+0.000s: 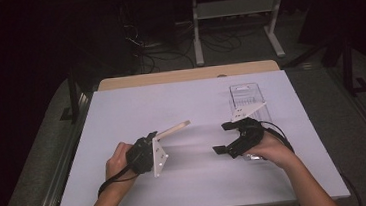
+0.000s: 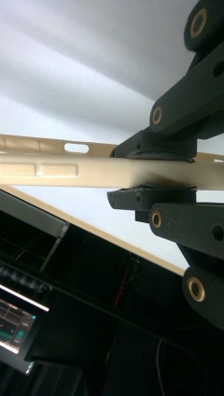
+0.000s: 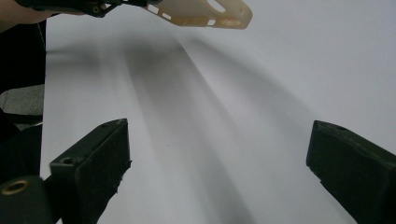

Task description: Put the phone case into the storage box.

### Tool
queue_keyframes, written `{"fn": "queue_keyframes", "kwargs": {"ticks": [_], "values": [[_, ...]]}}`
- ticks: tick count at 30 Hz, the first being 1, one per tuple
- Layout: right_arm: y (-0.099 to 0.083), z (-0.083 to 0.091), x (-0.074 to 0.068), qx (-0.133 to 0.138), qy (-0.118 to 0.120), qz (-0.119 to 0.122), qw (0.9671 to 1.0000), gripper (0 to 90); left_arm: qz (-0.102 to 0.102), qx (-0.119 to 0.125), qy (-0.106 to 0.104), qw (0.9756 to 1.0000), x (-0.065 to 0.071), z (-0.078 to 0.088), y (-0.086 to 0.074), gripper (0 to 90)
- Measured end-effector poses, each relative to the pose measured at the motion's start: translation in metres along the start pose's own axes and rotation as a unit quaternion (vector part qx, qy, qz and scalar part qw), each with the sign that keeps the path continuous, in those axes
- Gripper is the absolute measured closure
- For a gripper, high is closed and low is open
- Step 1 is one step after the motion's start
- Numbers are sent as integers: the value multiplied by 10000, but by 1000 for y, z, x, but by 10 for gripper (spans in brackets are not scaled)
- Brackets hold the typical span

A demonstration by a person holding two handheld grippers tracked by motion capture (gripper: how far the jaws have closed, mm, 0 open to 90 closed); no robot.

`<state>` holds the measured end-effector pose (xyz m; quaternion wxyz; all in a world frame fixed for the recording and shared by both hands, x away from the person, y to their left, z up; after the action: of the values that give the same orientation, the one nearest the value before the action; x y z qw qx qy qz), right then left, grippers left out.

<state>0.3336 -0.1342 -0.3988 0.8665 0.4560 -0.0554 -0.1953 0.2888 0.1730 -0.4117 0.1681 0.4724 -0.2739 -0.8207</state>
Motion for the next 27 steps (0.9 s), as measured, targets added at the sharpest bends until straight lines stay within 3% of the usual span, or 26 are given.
{"fn": "queue_keyframes", "kwargs": {"ticks": [8,15,19,21,26,27], "values": [[0,0,1,-9,-1,-1,10000,58,368,-45,-191,9991,-4,-2,-1,788],[0,0,1,-9,4,0,10000,58,817,-61,-353,9960,-8,-3,-1,789],[0,0,1,-7,6,-1,10000,58,1138,-66,-506,9922,-12,-3,-2,789],[0,0,1,-11,8,-2,10000,58,1376,-32,-588,9887,-14,-3,-2,789],[0,0,1,-11,9,4,10000,58,1615,-40,-704,9843,-17,-4,-2,790],[0,0,1,-12,11,1,10000,58,1734,-33,-754,9820,-18,-4,-3,789]]}}
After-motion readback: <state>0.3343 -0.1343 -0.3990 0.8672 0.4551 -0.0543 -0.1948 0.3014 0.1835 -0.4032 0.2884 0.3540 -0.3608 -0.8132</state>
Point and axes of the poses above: each handheld gripper's, and its own axes: z roughly backward along the jaws, y roughly out of its top, x roughly to its right, the point moved 1 cm from there along -z, roughly forward along the jaws, and after that the axes turned 8 degrees about z, right-handed, at the moved point
